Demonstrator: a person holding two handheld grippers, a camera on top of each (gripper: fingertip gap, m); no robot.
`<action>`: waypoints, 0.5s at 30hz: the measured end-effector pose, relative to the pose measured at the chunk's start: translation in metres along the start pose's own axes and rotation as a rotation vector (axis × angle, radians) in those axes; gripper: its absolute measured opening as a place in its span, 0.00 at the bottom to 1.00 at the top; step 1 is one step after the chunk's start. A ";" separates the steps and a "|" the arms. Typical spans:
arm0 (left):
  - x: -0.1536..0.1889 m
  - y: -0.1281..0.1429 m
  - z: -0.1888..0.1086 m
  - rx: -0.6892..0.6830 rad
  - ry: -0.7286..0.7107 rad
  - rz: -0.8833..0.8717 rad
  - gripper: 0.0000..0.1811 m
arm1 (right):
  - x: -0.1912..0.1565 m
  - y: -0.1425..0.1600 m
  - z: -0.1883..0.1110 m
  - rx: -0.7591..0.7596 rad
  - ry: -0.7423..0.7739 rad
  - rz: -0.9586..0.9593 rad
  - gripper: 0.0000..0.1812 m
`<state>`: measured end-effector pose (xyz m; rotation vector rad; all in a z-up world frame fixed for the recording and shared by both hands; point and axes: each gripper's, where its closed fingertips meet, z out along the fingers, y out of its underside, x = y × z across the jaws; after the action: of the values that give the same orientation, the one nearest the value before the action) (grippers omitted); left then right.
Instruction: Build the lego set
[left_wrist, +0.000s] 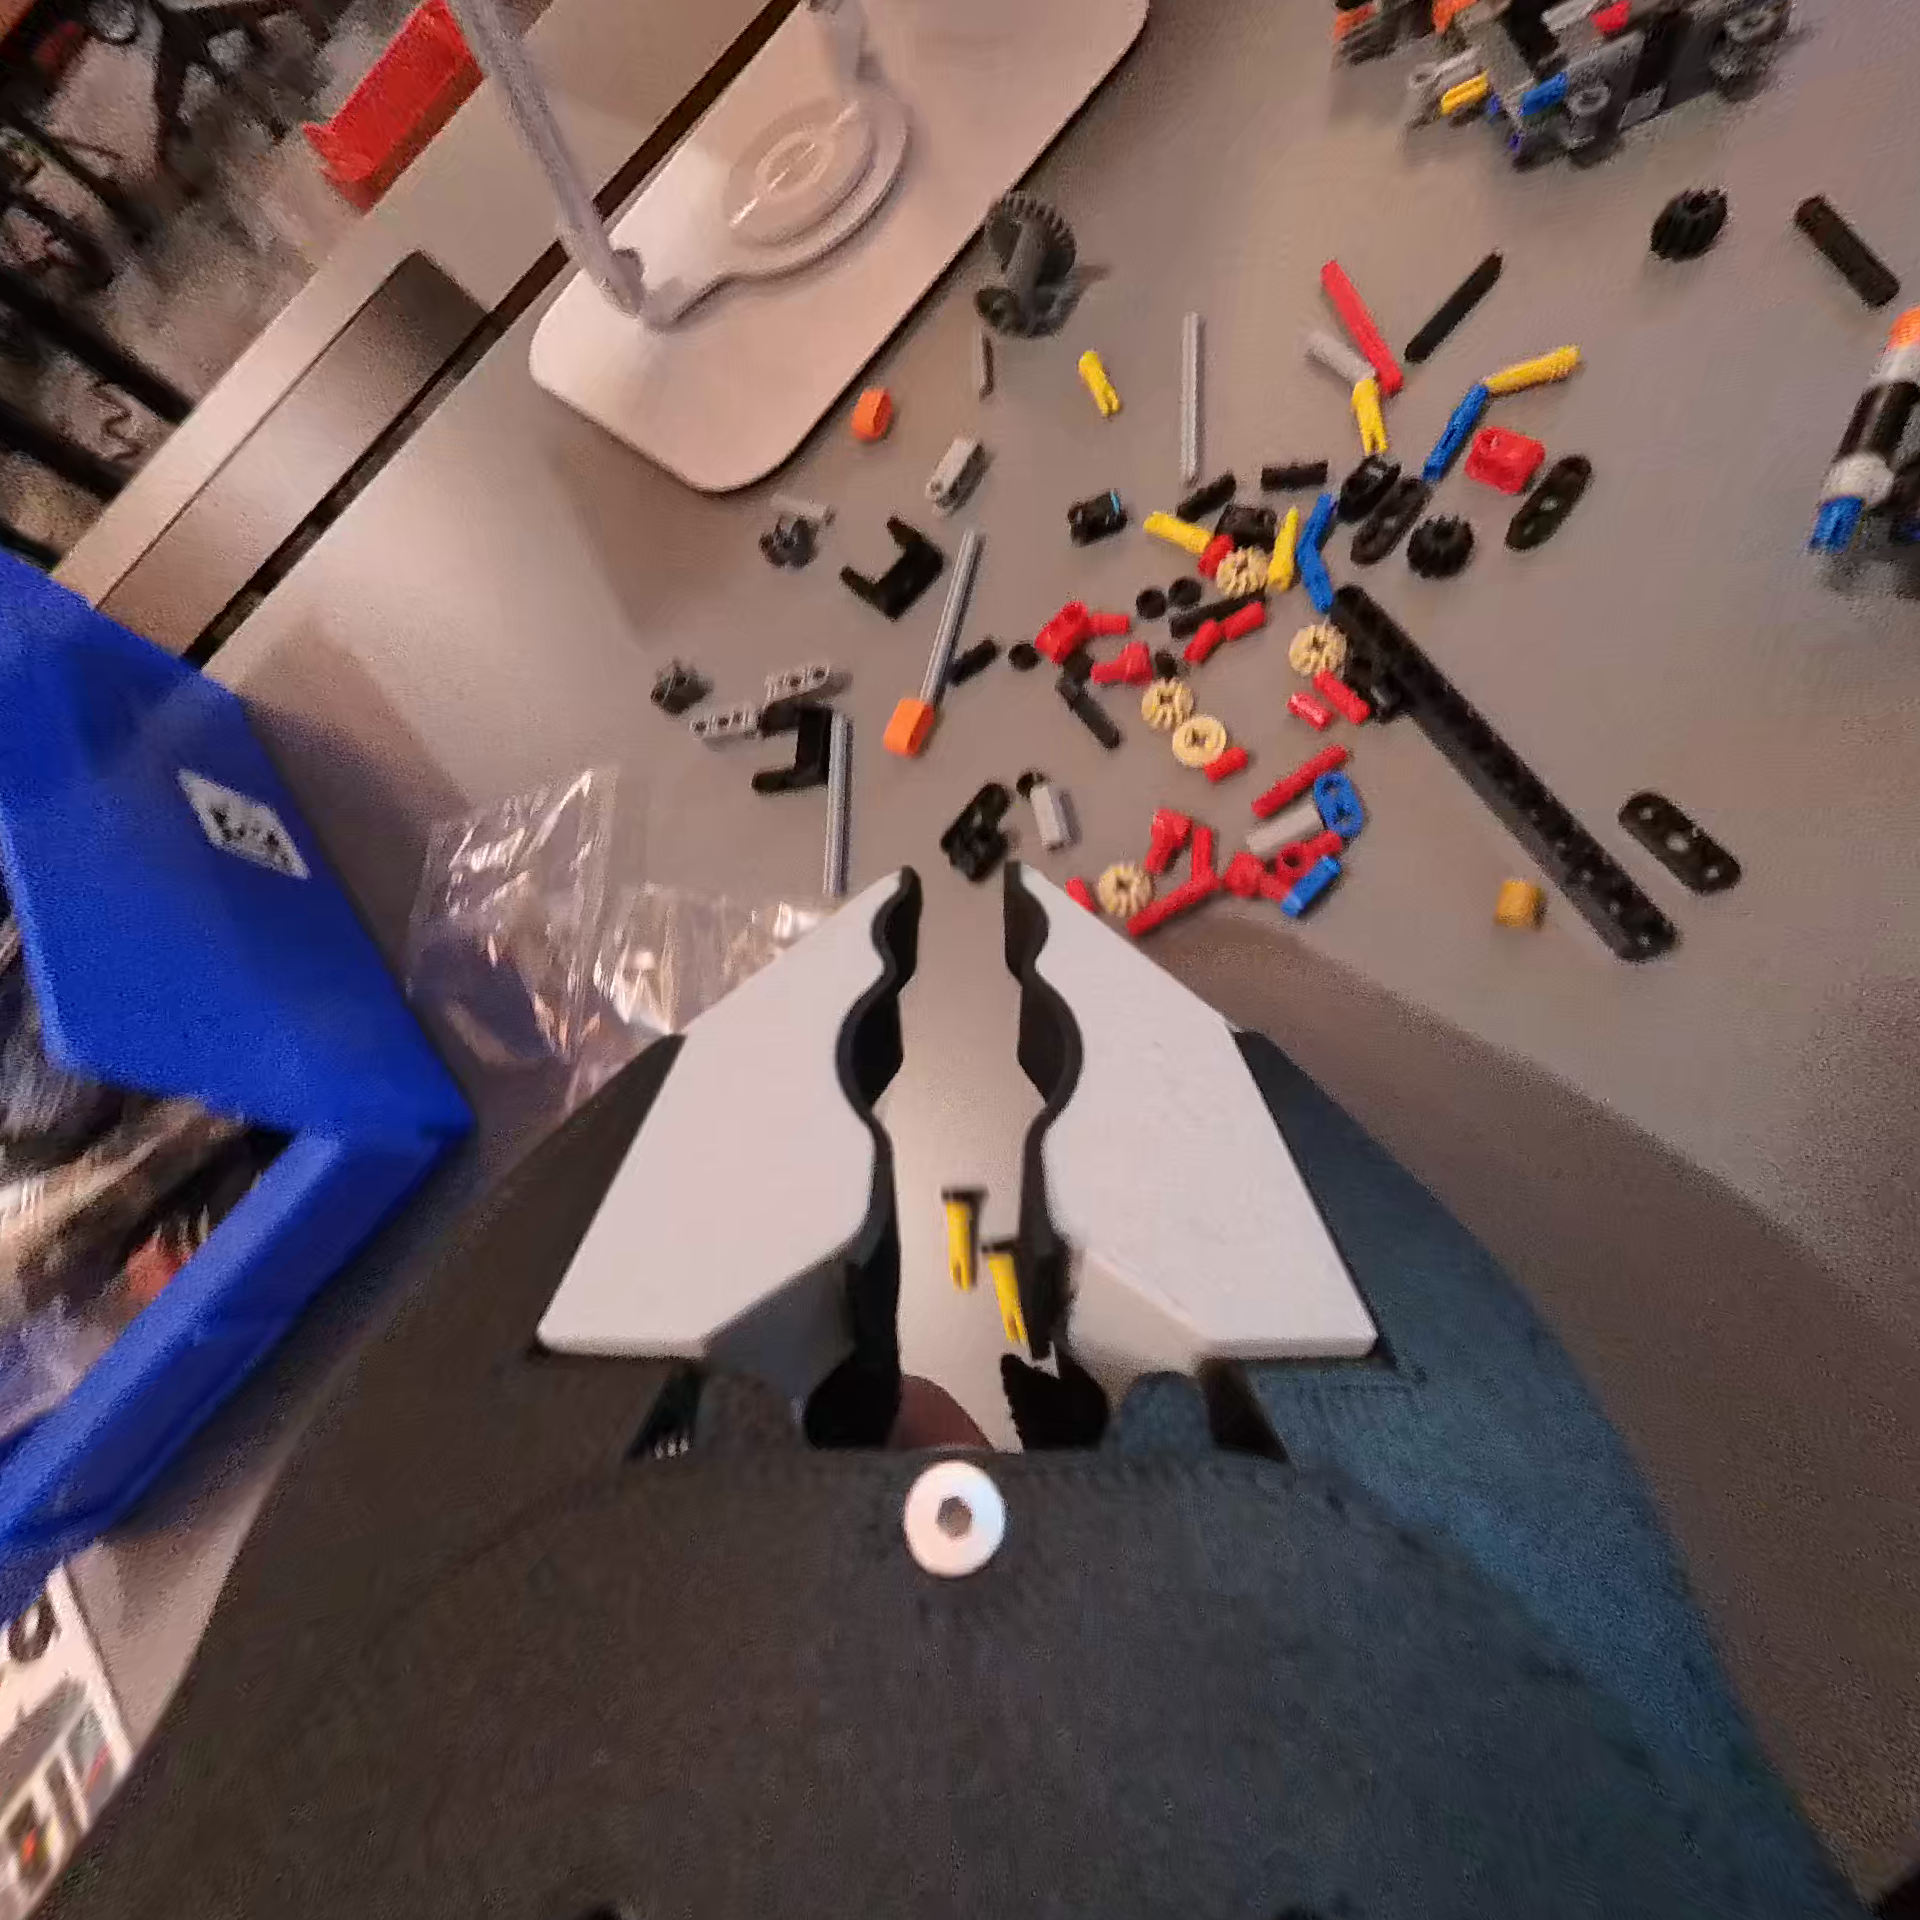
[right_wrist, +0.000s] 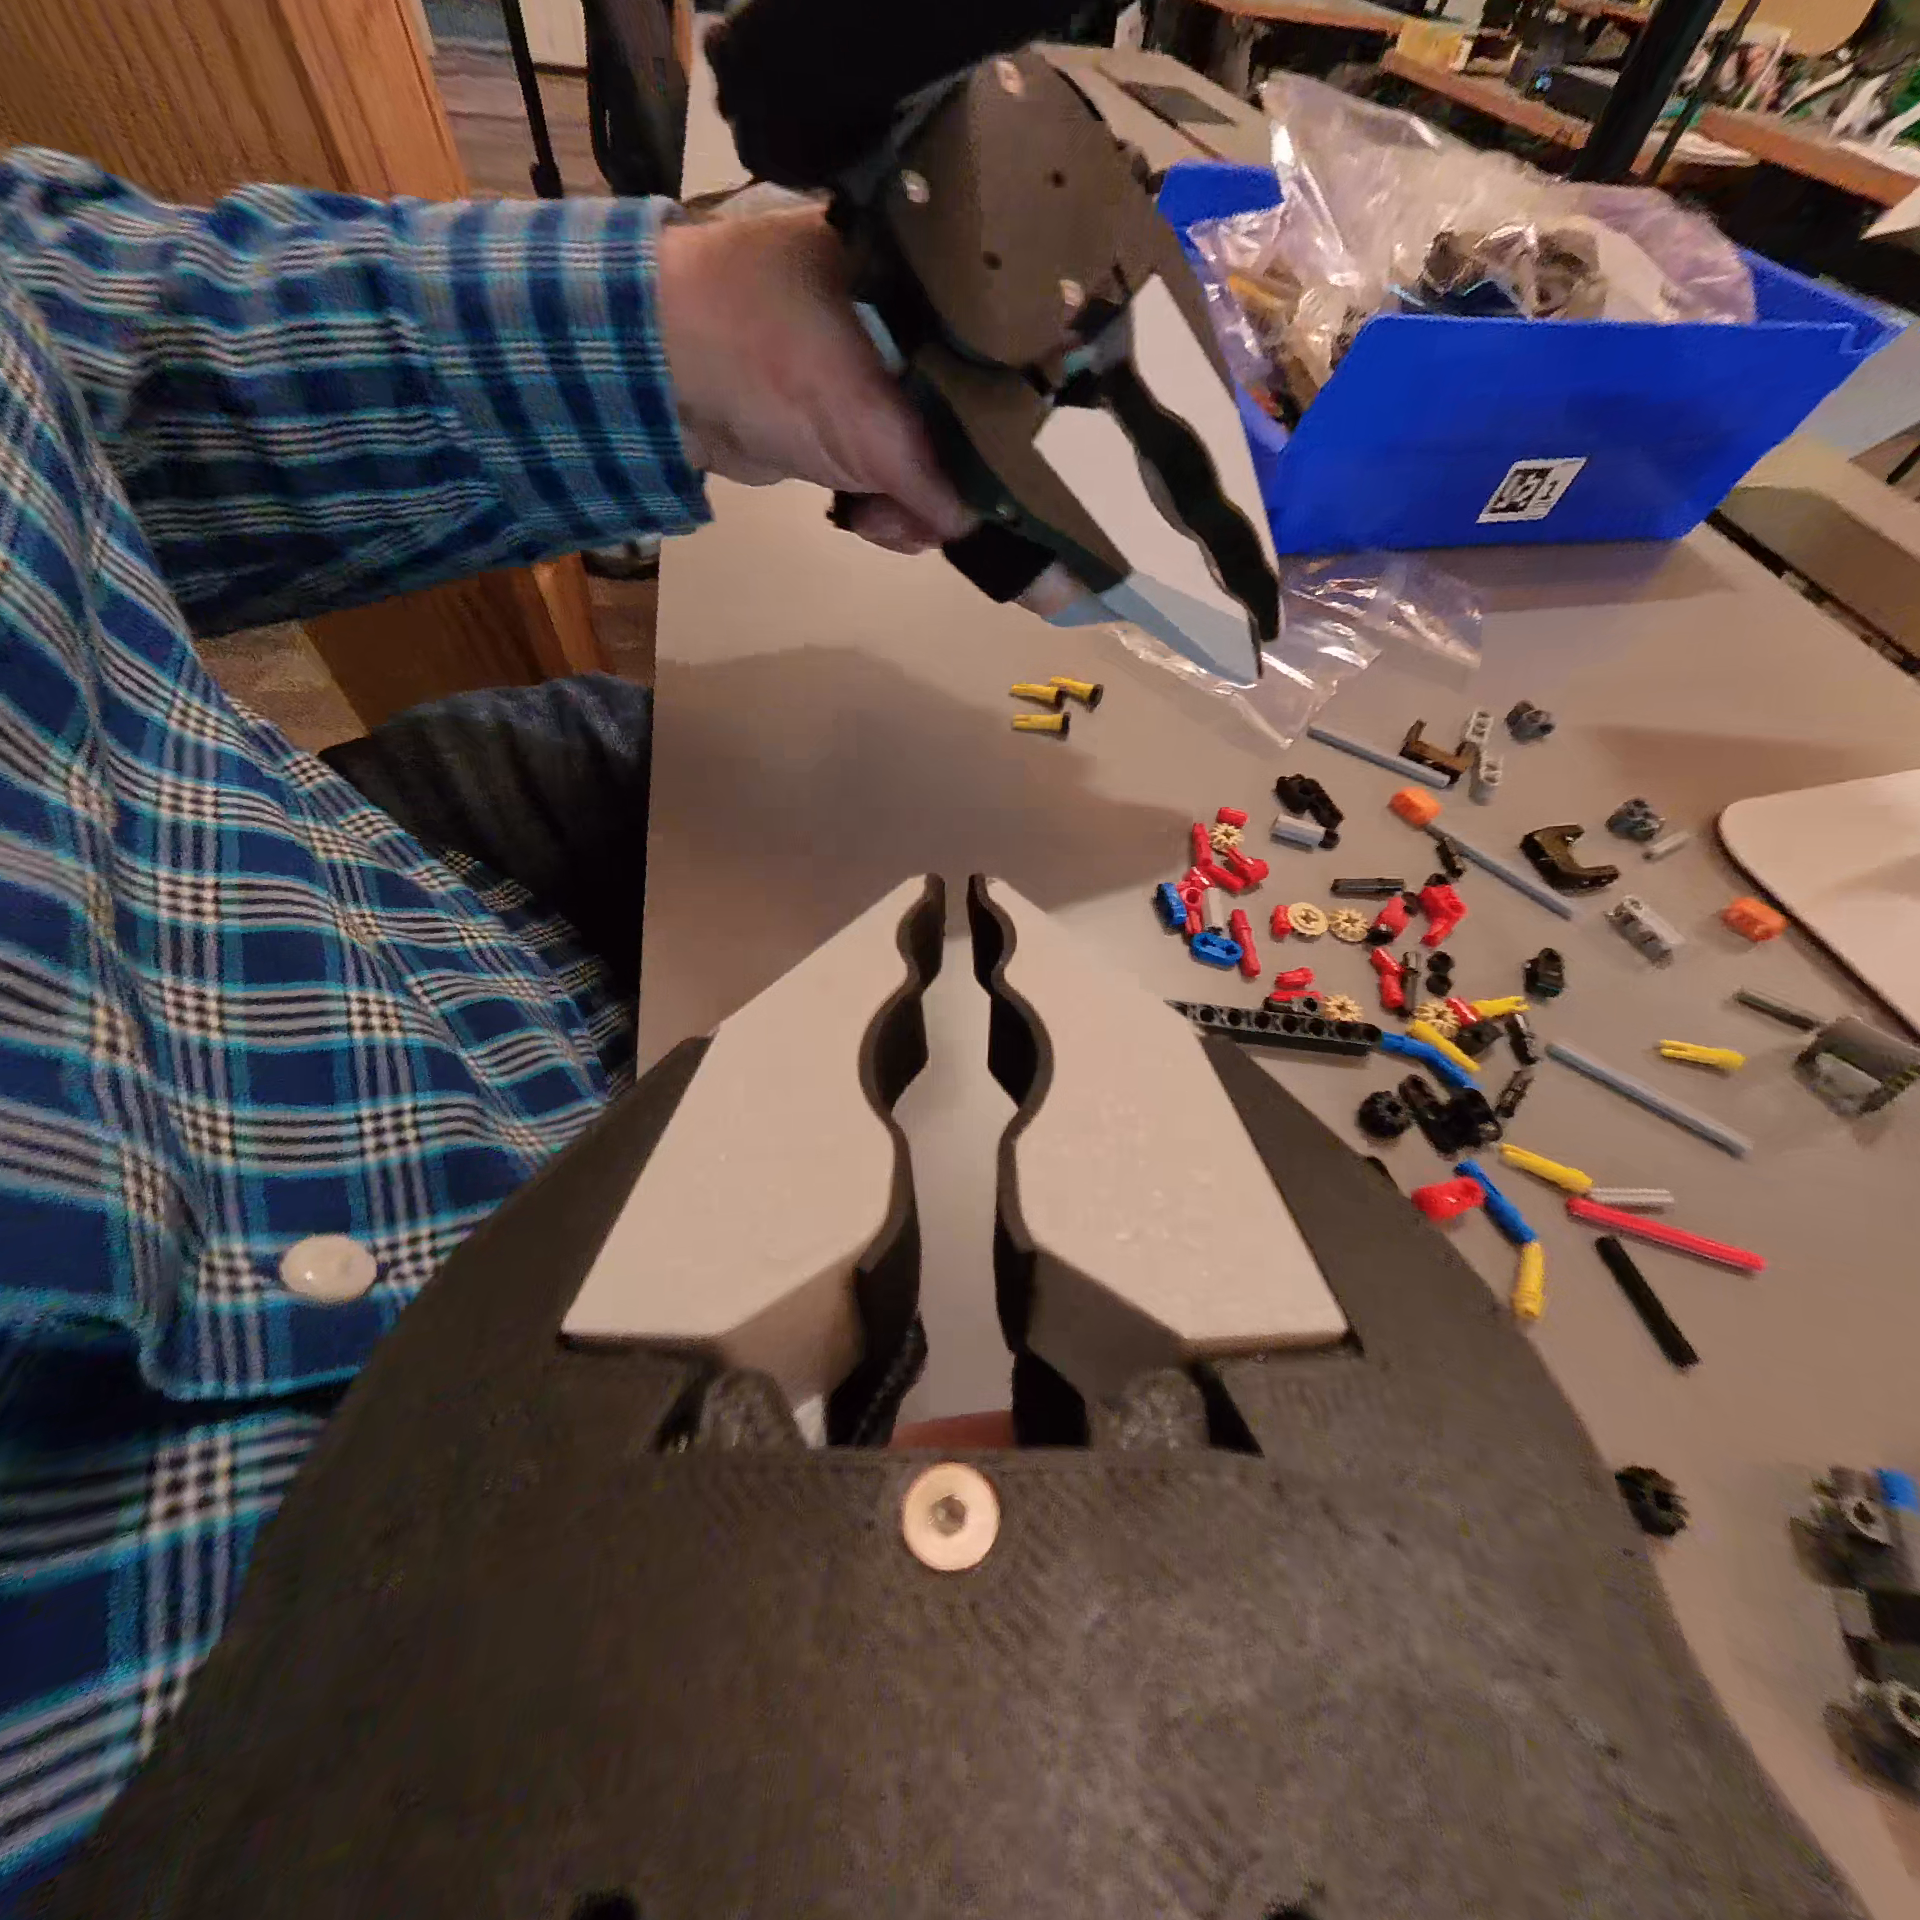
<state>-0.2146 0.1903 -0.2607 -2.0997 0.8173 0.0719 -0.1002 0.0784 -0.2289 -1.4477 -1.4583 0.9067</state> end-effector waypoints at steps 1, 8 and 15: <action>0.001 -0.005 0.007 -0.005 0.023 0.012 0.07 | 0.004 0.000 -0.005 0.005 0.011 0.002 0.01; 0.023 -0.035 0.041 -0.011 0.148 0.145 0.08 | 0.035 0.004 -0.040 0.049 0.085 0.039 0.02; 0.056 -0.052 0.077 -0.101 0.309 0.107 0.06 | 0.065 0.022 -0.063 0.045 0.176 0.079 0.02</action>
<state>-0.1225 0.2398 -0.2910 -2.1922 1.1307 -0.1617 -0.0305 0.1394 -0.2216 -1.5206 -1.2513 0.8329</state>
